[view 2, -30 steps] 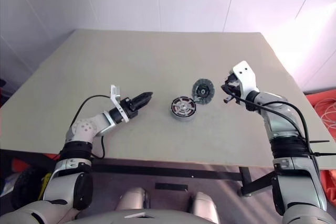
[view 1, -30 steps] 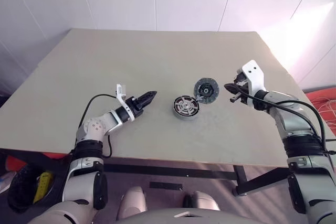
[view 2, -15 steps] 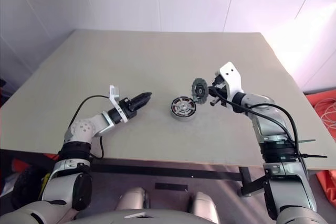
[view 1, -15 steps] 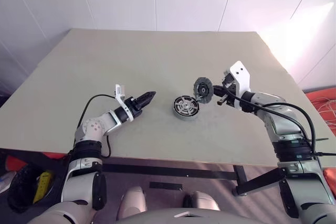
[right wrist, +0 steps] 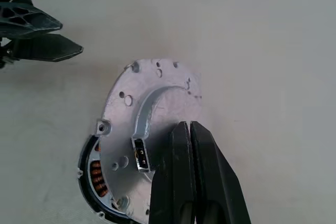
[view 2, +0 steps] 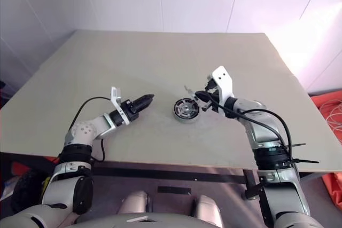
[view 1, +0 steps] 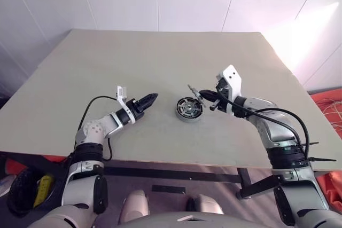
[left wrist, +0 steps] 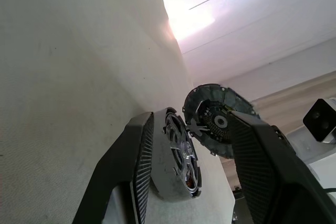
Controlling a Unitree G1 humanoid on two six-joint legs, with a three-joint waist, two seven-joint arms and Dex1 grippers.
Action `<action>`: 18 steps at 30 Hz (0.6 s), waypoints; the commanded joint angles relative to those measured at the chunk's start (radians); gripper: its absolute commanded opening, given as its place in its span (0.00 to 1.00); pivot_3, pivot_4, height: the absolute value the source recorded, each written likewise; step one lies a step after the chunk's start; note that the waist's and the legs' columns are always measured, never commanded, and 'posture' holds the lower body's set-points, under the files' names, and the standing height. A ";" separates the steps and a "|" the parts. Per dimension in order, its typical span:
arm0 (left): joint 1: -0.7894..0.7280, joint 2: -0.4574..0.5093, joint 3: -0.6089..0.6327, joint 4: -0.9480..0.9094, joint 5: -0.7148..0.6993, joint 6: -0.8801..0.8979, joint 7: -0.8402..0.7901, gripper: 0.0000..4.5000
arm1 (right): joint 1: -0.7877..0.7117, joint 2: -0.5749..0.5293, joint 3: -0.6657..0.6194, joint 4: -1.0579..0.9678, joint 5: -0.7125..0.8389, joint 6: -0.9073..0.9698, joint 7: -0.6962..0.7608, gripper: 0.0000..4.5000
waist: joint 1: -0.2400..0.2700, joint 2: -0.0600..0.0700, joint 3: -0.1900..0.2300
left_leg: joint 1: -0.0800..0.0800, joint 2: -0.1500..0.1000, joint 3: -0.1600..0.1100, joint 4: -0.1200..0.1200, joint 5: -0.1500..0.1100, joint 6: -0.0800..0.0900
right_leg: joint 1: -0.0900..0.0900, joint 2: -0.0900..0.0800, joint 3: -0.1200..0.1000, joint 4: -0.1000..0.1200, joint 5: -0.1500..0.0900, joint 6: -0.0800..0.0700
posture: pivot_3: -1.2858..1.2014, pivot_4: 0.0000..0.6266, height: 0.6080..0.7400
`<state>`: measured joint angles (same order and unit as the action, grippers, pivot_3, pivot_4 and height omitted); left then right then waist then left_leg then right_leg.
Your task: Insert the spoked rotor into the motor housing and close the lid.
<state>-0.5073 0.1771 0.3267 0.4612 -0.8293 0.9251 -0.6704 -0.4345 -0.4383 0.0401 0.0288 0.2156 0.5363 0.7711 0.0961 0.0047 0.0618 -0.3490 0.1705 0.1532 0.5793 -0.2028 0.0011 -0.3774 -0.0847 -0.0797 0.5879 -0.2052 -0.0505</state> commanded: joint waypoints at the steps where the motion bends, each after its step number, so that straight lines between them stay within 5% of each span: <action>1: -0.016 0.011 0.006 -0.017 -0.001 -0.008 -0.010 0.52 | 0.019 0.019 0.026 -0.065 0.024 0.015 -0.001 0.00 | 0.000 0.000 0.000 | 0.000 0.000 0.000 0.000 0.000 0.000 | 0.000 0.000 0.000 0.000 0.000 0.000 | 0.52 0.00 1.00; 18: -0.022 0.013 0.016 -0.007 0.004 -0.022 -0.006 0.52 | 0.064 0.005 0.064 -0.057 0.011 0.016 0.001 0.00 | 0.001 0.000 0.000 | 0.000 0.000 0.000 0.000 0.000 -0.001 | 0.000 0.000 0.000 0.000 0.000 0.000 | 0.52 0.00 1.00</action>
<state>-0.5074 0.1813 0.3295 0.4653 -0.8200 0.9135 -0.6704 -0.3640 -0.4303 0.1044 -0.0160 0.2198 0.5668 0.7712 0.0966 0.0046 0.0618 -0.3488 0.1704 0.1529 0.5790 -0.2024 0.0003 -0.3772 -0.0848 -0.0797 0.5878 -0.2053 -0.0504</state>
